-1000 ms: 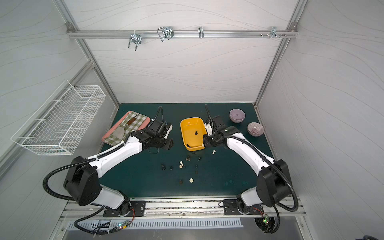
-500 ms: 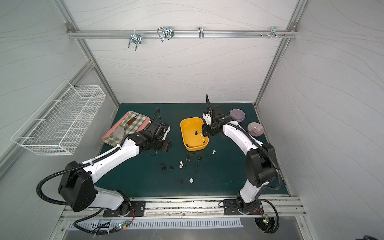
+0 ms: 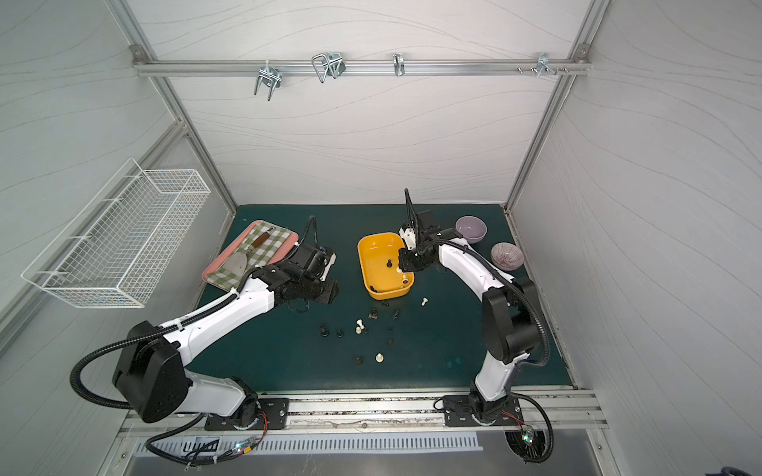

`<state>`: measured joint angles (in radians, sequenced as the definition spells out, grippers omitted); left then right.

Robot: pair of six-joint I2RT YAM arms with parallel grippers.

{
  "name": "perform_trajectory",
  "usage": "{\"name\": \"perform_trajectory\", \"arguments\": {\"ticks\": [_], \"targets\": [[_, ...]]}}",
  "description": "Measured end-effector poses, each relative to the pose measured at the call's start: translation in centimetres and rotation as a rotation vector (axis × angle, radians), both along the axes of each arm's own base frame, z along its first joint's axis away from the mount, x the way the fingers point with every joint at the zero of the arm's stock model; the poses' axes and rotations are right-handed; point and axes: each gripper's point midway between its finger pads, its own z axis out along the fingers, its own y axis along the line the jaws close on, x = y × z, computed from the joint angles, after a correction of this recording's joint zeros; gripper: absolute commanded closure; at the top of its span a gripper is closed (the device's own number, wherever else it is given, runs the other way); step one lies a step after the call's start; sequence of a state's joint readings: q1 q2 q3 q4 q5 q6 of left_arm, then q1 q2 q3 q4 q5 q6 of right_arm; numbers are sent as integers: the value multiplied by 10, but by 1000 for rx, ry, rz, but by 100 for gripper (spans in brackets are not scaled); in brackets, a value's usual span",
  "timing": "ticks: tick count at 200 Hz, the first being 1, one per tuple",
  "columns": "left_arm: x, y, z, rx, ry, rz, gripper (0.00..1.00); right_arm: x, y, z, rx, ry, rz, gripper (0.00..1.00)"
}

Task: Put the chess pieces into the storage box
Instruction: Place the chess piece in the storage box.

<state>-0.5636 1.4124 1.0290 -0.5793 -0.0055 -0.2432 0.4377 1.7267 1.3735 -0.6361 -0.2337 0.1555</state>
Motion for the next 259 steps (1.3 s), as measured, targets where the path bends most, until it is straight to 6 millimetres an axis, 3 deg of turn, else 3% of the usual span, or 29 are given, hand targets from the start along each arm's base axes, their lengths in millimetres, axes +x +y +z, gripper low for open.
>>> {"name": "perform_trajectory", "arguments": {"ticks": [121,259], "targets": [[-8,6,-7,7,15,18,51,0,2,-17,-11,41,12,83],[-13,14,-7,17,7,33,49,5,10,-11,-1,25,23,79]]}}
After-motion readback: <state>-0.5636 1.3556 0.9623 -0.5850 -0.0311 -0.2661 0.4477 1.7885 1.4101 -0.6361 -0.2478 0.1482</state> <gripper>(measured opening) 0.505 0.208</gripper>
